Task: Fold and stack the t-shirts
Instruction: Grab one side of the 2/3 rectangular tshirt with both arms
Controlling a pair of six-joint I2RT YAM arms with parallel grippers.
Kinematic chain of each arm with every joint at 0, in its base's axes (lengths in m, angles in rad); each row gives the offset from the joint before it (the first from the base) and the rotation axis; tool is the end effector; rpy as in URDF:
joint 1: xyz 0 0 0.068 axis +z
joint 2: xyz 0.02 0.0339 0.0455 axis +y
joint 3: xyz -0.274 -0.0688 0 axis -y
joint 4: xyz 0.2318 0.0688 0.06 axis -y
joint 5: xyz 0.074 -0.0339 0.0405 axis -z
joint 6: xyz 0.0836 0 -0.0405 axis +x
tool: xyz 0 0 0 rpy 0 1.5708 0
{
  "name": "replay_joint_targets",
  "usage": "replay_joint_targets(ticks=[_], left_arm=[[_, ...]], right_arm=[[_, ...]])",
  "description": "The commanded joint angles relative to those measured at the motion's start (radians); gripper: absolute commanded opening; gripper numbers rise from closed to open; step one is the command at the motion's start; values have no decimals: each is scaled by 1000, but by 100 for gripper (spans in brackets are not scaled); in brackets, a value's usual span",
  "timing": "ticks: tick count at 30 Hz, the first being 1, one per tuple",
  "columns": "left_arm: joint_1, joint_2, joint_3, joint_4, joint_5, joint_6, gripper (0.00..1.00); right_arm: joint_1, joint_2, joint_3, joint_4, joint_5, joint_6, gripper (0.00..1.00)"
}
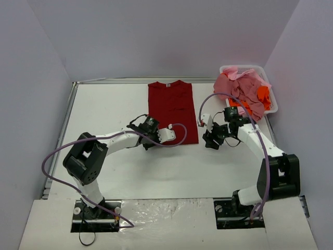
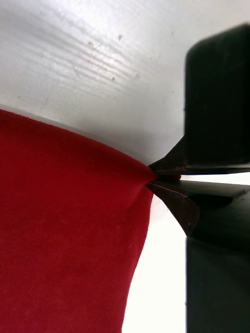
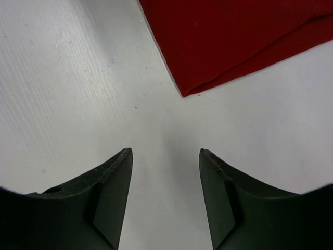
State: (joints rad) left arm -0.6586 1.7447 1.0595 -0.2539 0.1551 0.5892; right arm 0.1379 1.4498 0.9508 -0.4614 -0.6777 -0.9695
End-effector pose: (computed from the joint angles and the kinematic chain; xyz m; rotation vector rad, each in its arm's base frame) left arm 0.2905 -0.2411 0.1568 1.5162 1.9974 -0.2231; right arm 0.2889 0.0930 0.2133 -1.4199 1.8135 0.4468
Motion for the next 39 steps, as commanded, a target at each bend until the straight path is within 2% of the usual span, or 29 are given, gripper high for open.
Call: replay_joint_targets(ticks=[1, 8, 16, 34, 39], left_arm=[[28, -42, 59, -148, 156, -22, 2], [54, -25, 83, -223, 234, -17, 2], [74, -20, 79, -215, 291, -43, 2], [94, -8, 86, -232, 317, -45, 2], [97, -8, 83, -239, 324, -39, 2]], right_arm=[[6, -101, -53, 102, -51, -80, 50], [81, -177, -205, 332, 15, -89, 50], [183, -19, -228, 440, 116, -150, 49], [244, 130, -188, 452, 132, -152, 47], [246, 204, -158, 481, 159, -135, 40]])
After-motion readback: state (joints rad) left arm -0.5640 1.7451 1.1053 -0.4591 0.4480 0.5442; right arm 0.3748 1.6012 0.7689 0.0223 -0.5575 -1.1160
